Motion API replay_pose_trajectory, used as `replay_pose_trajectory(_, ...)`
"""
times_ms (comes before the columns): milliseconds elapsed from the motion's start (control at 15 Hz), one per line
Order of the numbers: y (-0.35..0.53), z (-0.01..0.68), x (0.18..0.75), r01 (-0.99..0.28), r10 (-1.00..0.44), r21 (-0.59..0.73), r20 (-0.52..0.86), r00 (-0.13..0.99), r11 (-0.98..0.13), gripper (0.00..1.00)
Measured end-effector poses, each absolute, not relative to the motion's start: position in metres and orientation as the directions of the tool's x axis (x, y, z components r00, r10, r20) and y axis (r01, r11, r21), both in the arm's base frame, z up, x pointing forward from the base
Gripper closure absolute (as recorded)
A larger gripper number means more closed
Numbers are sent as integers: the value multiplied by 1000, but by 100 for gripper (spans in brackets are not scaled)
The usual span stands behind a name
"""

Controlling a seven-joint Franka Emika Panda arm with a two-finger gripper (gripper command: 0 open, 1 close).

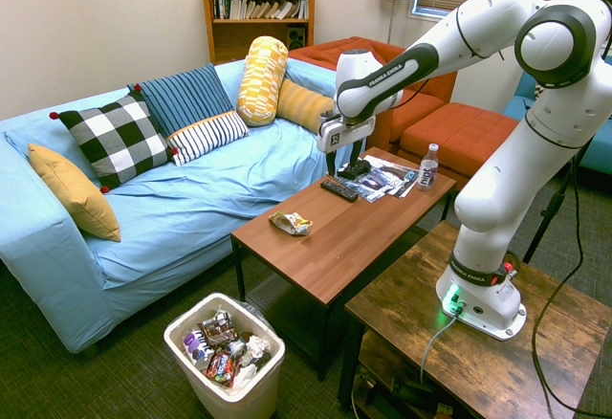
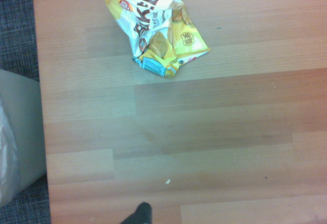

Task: Throw the chip bag in the trash bin

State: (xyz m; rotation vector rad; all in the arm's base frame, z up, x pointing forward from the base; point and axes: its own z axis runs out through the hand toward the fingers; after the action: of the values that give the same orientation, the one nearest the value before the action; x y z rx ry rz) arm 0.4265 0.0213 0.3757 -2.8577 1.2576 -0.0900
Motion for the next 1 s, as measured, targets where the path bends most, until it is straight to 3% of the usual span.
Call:
replay_pose_trajectory(400,22,351,450,-756,-758,-63,15,652,-652,0)
replay_pose_trajectory(1000,47,237,560,-803,-805,-50,36,592,-593,0)
